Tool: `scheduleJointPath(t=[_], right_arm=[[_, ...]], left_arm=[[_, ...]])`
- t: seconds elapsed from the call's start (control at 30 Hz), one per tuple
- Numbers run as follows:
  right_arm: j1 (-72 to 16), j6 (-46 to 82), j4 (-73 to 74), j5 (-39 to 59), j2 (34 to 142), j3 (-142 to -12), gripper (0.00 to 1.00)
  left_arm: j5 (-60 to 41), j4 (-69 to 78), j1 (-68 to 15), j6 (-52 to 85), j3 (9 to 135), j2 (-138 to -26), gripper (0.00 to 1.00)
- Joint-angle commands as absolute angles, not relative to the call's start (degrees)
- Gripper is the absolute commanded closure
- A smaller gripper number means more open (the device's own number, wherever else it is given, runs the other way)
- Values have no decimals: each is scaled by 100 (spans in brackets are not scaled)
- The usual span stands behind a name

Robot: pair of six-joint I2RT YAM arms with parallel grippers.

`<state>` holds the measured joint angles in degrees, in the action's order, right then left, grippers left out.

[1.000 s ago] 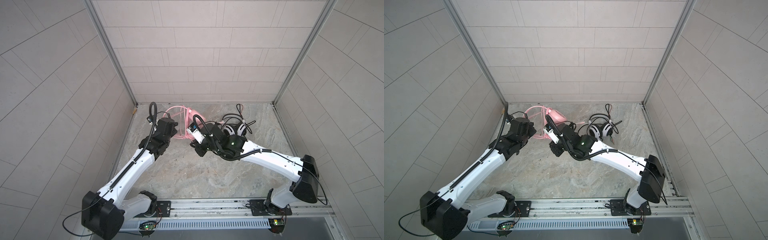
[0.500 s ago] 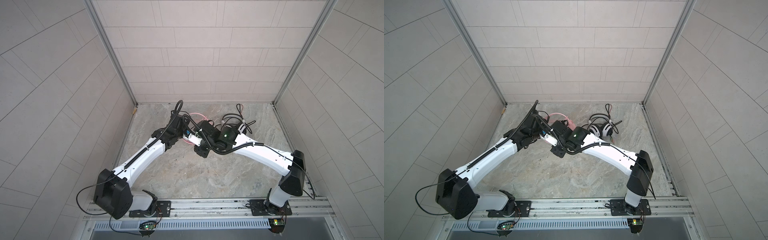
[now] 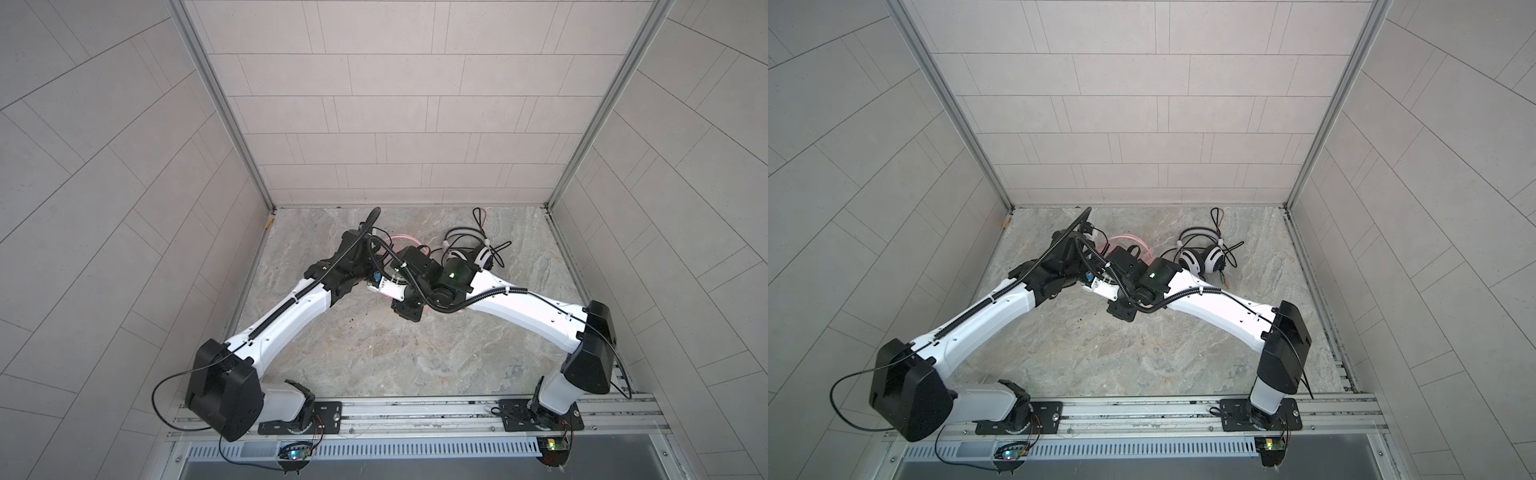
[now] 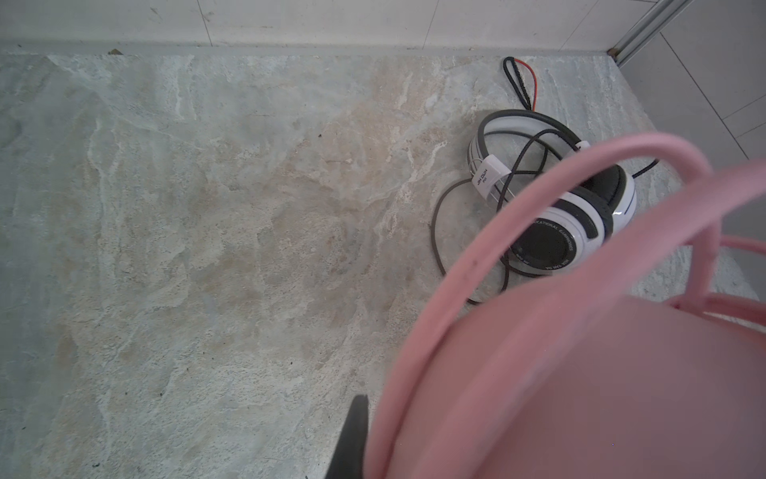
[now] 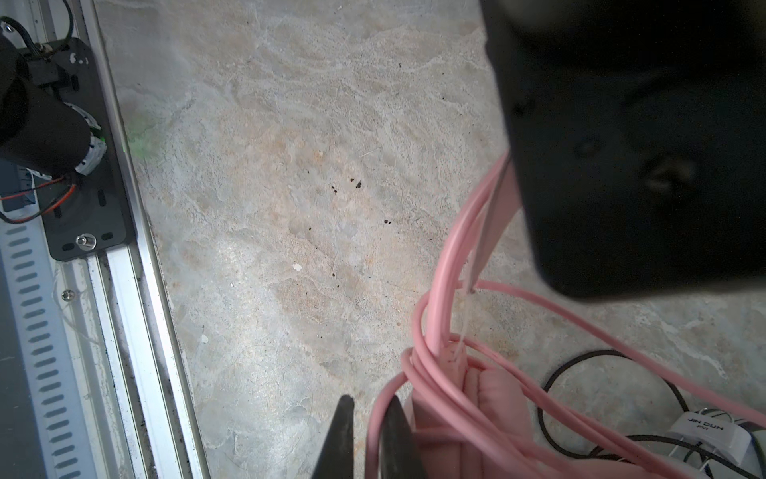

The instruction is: Wrap the headphones

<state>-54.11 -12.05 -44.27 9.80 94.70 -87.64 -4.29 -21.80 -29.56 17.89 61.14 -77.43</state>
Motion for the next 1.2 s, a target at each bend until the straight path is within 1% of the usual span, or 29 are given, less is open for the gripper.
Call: scheduleJointPath(t=[0.0, 0.13, 0.2, 0.27, 0.4, 0.47, 0.57, 0.67, 0.77, 0.83, 1.0, 1.17], right_arm=[[-5120, -1911, -3576, -383, 9118, -8760, 92], [-5123, -1838, -3837, -38, 9273, -9003, 93], [-5112, -1778, -4156, 305, 9416, -9224, 93], [-5109, -1773, -4478, 421, 9580, -9448, 92], [-5109, -1789, -5204, 194, 9839, -9835, 93], [-5113, -1827, -5612, 130, 9982, -10100, 93], [-5170, -1850, -5911, -267, 10099, -10343, 93], [-5253, -1832, -5808, -746, 10047, -10309, 94], [-5313, -1795, -5327, -959, 9829, -9962, 94], [-5272, -1868, -4938, -834, 9691, -9614, 94], [-5000, -1621, -4613, -403, 9570, -9054, 94], [-4411, -1269, -4186, 569, 9283, -8457, 93]], left_arm=[[-1756, -3351, -3243, 929, 6055, -7737, 100], [-1585, -3482, -3329, 912, 6154, -7892, 100], [-1513, -3562, -3357, 945, 6237, -7984, 100], [-1408, -3667, -3357, 942, 6305, -8039, 100], [-970, -3772, -3353, 1025, 6333, -8064, 100], [-968, -3736, -3340, 1073, 6283, -8060, 100], [-946, -3692, -3346, 1081, 6225, -8105, 100], [-1069, -3676, -3341, 1107, 6257, -8264, 100], [-1343, -3648, -3344, 1107, 6300, -8391, 100], [-1404, -3605, -3344, 1116, 6295, -8377, 100], [-1762, -3323, -3151, 1201, 6124, -8102, 100], [-2021, -2766, -2931, 1326, 5695, -7618, 100]])
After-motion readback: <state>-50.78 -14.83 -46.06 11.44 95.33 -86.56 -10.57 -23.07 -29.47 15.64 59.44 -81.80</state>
